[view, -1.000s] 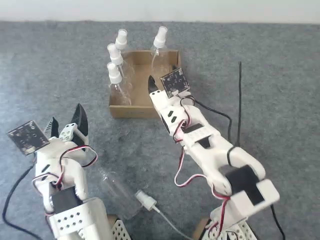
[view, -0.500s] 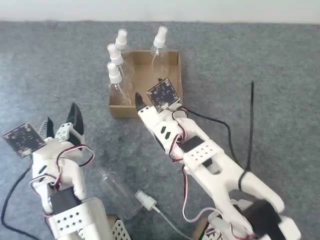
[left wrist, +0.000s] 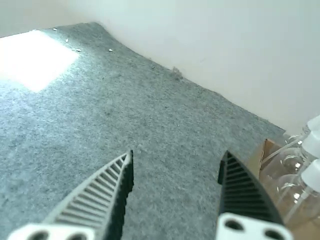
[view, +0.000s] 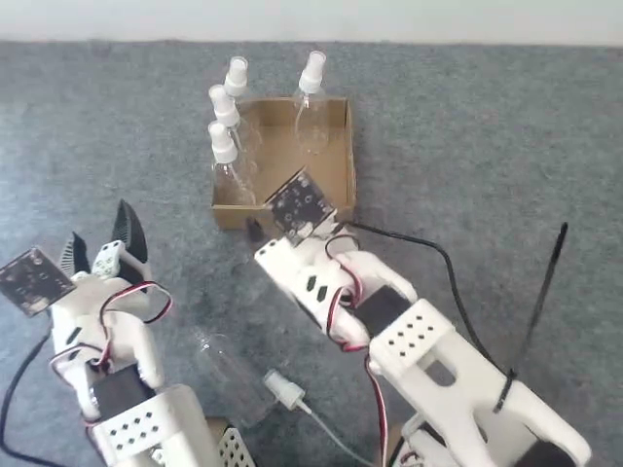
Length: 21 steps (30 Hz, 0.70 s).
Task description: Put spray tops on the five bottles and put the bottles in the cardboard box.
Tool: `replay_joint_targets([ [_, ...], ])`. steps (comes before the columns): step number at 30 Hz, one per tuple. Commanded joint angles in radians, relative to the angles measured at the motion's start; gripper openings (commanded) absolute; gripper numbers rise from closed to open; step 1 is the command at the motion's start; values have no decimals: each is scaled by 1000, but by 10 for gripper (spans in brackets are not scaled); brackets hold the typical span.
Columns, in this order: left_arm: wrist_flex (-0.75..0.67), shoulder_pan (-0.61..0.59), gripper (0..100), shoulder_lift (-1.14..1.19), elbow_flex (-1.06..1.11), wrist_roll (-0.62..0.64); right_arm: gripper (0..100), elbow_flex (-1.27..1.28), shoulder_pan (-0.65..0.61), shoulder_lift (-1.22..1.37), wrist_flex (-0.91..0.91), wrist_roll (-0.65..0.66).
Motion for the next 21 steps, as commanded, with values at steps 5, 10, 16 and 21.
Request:
replay_joint_targets([
  [5,-103,-44,258,-14,28,17,227,-8,-136,-148,263,8],
  [10,-130,-81,258,-14,41,18,228,-3,-222,-194,360,5],
  [16,-133,-135,258,-14,36,86,228,9,-280,-194,432,-86],
  [21,-135,-138,258,-14,36,87,228,48,-328,-193,427,-115],
])
